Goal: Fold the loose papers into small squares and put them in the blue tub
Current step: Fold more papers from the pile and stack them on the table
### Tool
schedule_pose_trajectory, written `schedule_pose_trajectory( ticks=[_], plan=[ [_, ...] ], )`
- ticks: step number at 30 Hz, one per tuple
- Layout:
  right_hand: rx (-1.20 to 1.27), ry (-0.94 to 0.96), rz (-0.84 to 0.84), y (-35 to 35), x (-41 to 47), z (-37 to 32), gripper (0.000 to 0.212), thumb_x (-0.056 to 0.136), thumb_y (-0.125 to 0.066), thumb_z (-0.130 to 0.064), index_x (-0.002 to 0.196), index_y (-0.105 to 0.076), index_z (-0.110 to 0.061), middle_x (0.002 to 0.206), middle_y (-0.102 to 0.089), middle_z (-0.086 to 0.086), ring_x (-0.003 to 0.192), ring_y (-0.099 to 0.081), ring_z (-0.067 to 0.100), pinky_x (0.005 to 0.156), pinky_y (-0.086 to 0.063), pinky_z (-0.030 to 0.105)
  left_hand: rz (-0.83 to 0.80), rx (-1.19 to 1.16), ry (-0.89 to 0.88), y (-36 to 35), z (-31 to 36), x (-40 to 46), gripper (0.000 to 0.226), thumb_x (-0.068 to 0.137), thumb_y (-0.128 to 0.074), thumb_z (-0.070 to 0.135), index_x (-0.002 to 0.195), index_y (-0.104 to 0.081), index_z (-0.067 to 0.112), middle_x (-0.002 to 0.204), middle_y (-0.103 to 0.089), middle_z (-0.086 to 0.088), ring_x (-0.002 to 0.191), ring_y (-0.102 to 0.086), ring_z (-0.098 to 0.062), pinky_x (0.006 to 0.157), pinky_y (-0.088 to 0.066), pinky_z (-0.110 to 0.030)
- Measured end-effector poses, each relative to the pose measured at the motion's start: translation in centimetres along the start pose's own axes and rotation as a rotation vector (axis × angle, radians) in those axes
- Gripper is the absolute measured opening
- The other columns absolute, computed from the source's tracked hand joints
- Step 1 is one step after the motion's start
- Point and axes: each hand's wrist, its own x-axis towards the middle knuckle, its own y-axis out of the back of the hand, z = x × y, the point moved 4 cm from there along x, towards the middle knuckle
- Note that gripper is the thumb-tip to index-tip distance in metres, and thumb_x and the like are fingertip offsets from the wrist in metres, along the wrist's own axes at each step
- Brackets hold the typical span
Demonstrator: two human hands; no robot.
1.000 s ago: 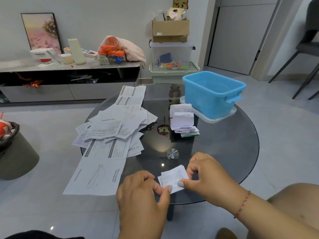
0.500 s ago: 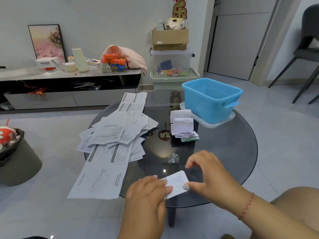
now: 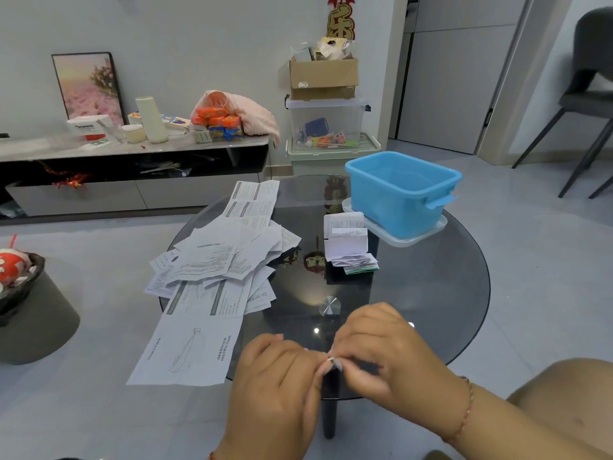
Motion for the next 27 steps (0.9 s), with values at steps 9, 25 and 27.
schedule_pose_trajectory(
  ticks=[9, 25, 27],
  plan=[
    [0.113, -0.283, 0.153, 2.6, 0.6, 3.7, 0.016, 0.075, -0.056, -0.027, 0.075, -0.071, -0.025, 0.075, -0.066, -0.016, 0.077, -0.055, 0.000, 0.072, -0.040, 0.009, -0.230, -0.095, 0.562, 0.8, -2.1, 2.7, 0.022, 0.088, -0.053, 0.030, 0.067, -0.058, 0.035, 0.058, -0.055, 0.019, 0.064, -0.051, -0.005, 0.055, -0.039, -0.018],
    [0.296, -1.132, 0.356, 3.1, -0.7, 13.4, 0.002, 0.080, -0.071, -0.013, 0.080, -0.070, -0.011, 0.058, -0.060, -0.001, 0.055, -0.053, 0.015, 0.063, -0.046, 0.029, -0.264, -0.177, 0.804, -0.3, -4.7, 4.0, 0.016, 0.086, -0.062, 0.031, 0.070, -0.060, 0.033, 0.065, -0.062, 0.016, 0.079, -0.054, 0.007, 0.057, -0.038, -0.009],
    [0.214, -1.172, 0.336, 3.4, -1.0, 14.4, 0.013, 0.079, -0.071, -0.020, 0.087, -0.070, -0.010, 0.070, -0.065, 0.003, 0.068, -0.060, 0.023, 0.074, -0.050, 0.035, -0.259, -0.164, 0.820, -0.2, -4.9, 3.7, 0.016, 0.086, -0.062, 0.030, 0.070, -0.061, 0.033, 0.064, -0.062, 0.015, 0.078, -0.055, 0.007, 0.056, -0.036, -0.007]
  ],
)
